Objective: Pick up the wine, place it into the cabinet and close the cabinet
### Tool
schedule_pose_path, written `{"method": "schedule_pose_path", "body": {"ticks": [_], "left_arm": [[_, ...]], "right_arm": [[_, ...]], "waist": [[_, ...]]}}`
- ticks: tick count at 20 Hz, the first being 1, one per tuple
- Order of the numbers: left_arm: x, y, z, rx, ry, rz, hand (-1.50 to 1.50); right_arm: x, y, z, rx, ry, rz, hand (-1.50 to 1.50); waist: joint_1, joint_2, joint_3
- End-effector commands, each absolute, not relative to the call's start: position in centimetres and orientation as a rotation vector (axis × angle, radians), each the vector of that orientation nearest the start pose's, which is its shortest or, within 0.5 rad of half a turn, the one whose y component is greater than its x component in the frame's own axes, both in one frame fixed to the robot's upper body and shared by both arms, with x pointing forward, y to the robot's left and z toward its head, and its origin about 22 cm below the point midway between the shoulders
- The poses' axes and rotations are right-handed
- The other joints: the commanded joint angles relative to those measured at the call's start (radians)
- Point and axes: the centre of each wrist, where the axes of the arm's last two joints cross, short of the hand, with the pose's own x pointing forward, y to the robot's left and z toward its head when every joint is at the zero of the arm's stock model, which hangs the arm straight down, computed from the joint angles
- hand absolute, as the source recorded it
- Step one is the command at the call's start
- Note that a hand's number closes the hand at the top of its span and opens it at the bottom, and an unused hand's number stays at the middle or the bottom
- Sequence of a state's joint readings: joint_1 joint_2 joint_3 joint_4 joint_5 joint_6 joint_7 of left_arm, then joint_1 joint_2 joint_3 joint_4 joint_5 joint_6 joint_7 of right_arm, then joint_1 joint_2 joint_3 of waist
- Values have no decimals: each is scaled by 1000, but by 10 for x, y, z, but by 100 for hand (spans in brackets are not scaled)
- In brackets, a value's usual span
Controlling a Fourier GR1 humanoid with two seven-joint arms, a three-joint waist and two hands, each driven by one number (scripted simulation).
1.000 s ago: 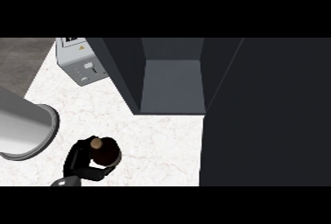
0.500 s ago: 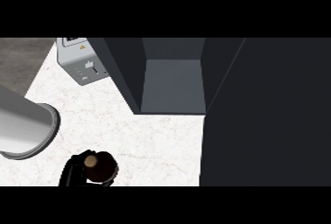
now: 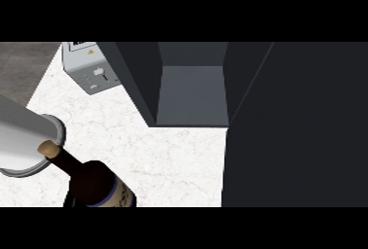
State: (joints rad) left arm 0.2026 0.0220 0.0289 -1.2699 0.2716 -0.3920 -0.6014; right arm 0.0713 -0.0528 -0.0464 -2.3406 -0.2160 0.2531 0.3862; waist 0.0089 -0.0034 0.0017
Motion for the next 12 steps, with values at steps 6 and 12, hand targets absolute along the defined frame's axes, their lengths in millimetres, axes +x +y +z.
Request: {"method": "schedule_pose_path", "body": {"ticks": [6,12], "left_arm": [[170,208,-26,-422,-1781,252,150],[194,181,6,-410,-1810,241,150]], "right_arm": [[164,-245,150,223,-1897,237,-150],[178,-237,151,222,-1901,232,-150]], "waist": [[-8,2,-1],[-9,3,-2]]}}
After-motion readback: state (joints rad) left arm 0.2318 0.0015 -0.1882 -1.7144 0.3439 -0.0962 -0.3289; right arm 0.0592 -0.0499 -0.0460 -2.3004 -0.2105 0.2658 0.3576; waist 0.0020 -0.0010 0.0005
